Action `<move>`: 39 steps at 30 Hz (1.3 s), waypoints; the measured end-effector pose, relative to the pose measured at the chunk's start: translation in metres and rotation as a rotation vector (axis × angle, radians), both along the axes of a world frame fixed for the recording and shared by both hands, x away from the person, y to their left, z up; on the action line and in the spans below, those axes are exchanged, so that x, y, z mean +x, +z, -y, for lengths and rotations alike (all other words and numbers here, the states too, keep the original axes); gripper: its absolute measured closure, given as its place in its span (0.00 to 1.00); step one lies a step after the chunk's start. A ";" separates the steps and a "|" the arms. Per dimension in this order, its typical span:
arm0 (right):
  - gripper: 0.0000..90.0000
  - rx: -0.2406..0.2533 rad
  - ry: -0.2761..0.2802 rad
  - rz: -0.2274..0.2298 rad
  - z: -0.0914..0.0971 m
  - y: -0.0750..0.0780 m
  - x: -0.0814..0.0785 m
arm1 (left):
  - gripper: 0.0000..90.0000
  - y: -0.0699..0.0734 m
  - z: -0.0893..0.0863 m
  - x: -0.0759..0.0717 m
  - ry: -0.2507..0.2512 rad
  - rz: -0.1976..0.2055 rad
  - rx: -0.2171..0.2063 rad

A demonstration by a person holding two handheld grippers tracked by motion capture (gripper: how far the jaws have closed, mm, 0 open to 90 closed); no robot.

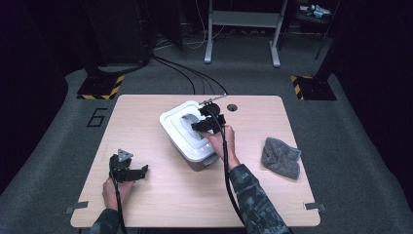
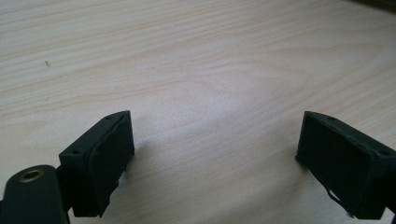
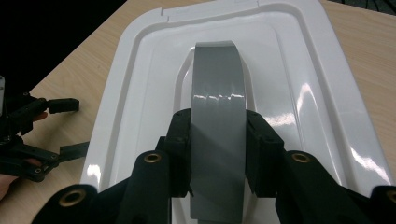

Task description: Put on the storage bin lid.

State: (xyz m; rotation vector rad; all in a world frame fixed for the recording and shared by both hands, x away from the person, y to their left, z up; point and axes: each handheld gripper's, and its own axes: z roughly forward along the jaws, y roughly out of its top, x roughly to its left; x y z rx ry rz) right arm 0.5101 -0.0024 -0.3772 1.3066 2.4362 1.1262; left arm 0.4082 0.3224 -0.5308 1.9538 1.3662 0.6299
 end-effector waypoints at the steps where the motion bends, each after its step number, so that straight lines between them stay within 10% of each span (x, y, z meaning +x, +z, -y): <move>1: 0.73 0.004 -0.001 -0.003 0.000 0.000 0.000 | 0.12 0.000 0.000 0.000 0.002 0.004 -0.001; 14: 0.18 -0.012 0.022 0.062 0.007 0.013 -0.007 | 0.12 0.000 0.000 0.000 0.002 0.005 0.000; 39: 0.01 -0.052 0.059 0.249 0.058 0.038 -0.081 | 0.12 0.000 0.000 0.000 0.002 0.005 0.004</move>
